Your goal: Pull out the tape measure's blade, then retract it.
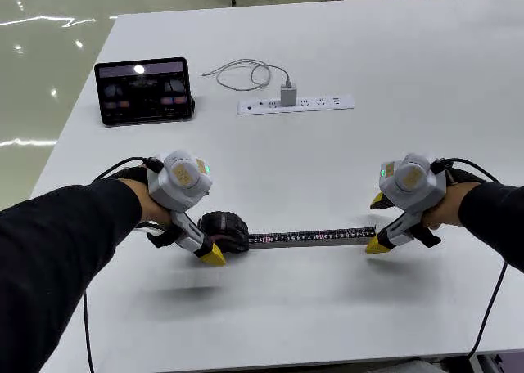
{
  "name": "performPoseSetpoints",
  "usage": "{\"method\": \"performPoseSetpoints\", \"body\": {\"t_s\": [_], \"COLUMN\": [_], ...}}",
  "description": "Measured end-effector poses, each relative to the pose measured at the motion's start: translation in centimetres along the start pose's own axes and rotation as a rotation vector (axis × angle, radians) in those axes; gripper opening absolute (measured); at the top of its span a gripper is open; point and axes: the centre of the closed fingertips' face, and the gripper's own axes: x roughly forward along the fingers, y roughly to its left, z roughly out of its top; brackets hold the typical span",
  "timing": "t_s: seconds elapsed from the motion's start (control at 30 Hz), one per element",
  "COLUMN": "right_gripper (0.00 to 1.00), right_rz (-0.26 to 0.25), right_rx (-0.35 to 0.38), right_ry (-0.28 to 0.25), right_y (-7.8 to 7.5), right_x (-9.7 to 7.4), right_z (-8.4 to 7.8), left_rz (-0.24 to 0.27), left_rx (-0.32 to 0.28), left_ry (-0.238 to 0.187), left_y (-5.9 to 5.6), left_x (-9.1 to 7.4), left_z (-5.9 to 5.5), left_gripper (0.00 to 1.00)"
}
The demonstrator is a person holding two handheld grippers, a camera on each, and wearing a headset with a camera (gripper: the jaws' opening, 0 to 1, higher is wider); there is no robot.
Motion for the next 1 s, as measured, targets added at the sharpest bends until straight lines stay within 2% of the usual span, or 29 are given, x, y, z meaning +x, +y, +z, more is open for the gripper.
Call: {"method": "performPoseSetpoints", "body": {"t_s": [0.13,0.2,0.3,0.33,0.4,0.5,0.57,0.63,0.7,0.73,0.77,0.8,0.83,0.87,0.97,1.0], "right_gripper": [0.60,0.66,0.74,0.75,0.80,0.85,0.88,0.91,0.94,0.95,0.96,0.98,1.00,1.00,1.00,1.00], "right_rz": [0.017,0.004,-0.008,-0.014,-0.022,-0.041,-0.050,-0.056,-0.063,-0.074,-0.085,-0.093,-0.129,-0.142,-0.154,-0.164], "right_rx": [0.040,0.055,0.082,0.083,0.100,0.149,0.173,0.181,0.189,0.186,0.191,0.205,0.219,0.206,0.236,0.235], "right_ry": [-0.027,-0.037,-0.052,-0.050,-0.063,-0.068,-0.074,-0.080,-0.087,-0.092,-0.105,-0.111,-0.127,-0.145,-0.168,-0.182], "right_y": [0.2,0.0,-0.2,-0.3,-0.4,-0.5,-0.7,-0.7,-0.6,-0.6,-0.7,-0.8,-1.1,-1.3,-1.3,-1.2], "right_x": [-0.4,-0.5,-0.6,-0.6,-0.7,-0.9,-1.0,-1.3,-1.5,-1.6,-1.7,-1.8,-2.1,-2.3,-2.7,-2.9], "right_z": [0.2,0.3,0.4,0.3,0.3,-0.1,-0.3,-0.6,-0.8,-0.8,-0.9,-0.9,-0.9,-0.8,-1.1,-1.1], "left_rz": [0.018,0.028,0.065,0.066,0.059,0.097,0.094,0.094,0.081,0.076,0.094,0.109,0.112,0.116,0.160,0.180], "left_rx": [-0.023,-0.029,-0.069,-0.100,-0.123,-0.150,-0.196,-0.225,-0.269,-0.295,-0.303,-0.311,-0.328,-0.347,-0.355,-0.370], "left_ry": [-0.011,-0.017,-0.042,-0.050,-0.063,-0.066,-0.099,-0.105,-0.141,-0.144,-0.141,-0.152,-0.170,-0.182,-0.233,-0.285], "left_y": [0.3,0.5,1.0,0.9,0.8,1.3,1.0,0.9,0.5,0.3,0.5,0.6,0.4,0.3,0.5,0.7], "left_x": [-0.6,-0.6,-1.0,-1.1,-1.1,-1.2,-1.5,-1.7,-1.9,-1.9,-2.0,-2.1,-2.3,-2.4,-3.2,-3.6], "left_z": [0.1,0.0,0.2,0.2,0.1,-0.6,-0.5,-0.9,-1.1,-1.4,-2.0,-2.2,-2.4,-2.5,-2.8,-2.5], "left_gripper": [1.00,1.00,1.00,1.00,1.00,1.00,1.00,1.00,1.00,1.00,1.00,1.00,1.00,1.00,1.00,1.00]}}
